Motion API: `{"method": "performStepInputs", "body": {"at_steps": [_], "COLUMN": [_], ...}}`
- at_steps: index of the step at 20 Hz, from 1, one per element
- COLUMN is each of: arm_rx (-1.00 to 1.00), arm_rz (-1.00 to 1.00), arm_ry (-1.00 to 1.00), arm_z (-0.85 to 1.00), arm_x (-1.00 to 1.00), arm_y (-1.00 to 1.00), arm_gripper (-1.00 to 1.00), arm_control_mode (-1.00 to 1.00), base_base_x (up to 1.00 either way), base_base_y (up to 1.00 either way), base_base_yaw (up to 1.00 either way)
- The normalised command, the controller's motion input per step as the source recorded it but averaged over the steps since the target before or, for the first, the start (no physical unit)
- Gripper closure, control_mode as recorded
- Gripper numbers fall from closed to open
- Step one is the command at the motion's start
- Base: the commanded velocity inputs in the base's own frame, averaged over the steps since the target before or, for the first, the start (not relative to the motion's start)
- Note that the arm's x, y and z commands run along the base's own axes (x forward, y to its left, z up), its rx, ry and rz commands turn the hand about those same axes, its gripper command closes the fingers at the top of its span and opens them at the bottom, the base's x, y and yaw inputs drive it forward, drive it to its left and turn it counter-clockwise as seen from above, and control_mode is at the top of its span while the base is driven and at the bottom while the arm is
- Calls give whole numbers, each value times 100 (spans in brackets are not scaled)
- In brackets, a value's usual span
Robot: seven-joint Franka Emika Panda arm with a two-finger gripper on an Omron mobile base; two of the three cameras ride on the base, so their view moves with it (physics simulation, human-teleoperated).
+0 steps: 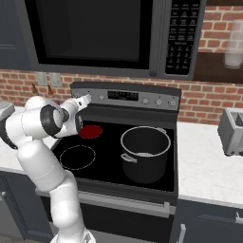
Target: Turn off the rear left burner of the stove.
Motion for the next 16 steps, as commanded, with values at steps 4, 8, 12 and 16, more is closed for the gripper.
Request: {"method": "performStepInputs", "body": {"at_steps": [4,8,12,16], "arm_rx": [0,2,0,0], "arm_rz": [6,0,0,0], "arm_ry": [0,0,0,0], "arm_z": [-18,-2,-11,-16], "arm_x": [3,0,8,12], "arm_y": [-10,-1,0,-4], "arm_gripper": [-100,-100,-100,-100], "arm_control_mode": [-100,-100,-100,-100], "base_base_x": [0,0,0,0], "base_base_y": [0,0,0,0], "base_base_yaw": [0,0,0,0]}}
